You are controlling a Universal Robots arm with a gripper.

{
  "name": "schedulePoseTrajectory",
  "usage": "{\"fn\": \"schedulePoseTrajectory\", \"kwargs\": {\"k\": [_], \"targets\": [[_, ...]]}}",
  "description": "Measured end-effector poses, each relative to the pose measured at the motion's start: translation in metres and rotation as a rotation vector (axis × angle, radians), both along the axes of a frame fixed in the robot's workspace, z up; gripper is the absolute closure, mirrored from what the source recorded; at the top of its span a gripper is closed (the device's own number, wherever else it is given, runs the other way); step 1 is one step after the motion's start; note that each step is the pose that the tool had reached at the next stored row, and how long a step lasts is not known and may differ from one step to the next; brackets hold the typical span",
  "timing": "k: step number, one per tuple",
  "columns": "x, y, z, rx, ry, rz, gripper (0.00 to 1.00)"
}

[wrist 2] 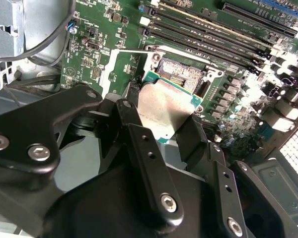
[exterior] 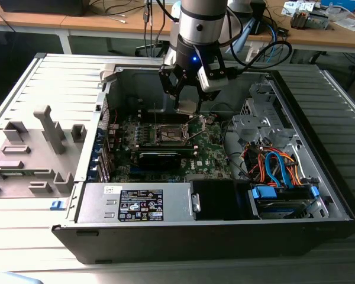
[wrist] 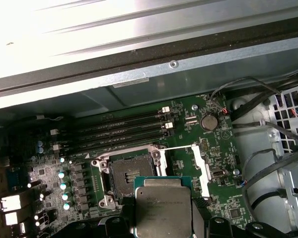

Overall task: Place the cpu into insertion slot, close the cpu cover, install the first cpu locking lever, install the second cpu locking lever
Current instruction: 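Place the cpu into insertion slot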

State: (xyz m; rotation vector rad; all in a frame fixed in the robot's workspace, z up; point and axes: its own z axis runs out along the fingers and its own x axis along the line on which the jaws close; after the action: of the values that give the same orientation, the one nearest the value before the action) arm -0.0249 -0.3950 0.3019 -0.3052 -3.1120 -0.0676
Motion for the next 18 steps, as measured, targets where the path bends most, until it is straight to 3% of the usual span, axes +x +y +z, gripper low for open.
{"fn": "schedulePoseTrajectory", "kwargs": {"k": [18], "targets": [[0.0,0.0,-0.0005,-0.0001,0.0,-0.02,0.45]]}}
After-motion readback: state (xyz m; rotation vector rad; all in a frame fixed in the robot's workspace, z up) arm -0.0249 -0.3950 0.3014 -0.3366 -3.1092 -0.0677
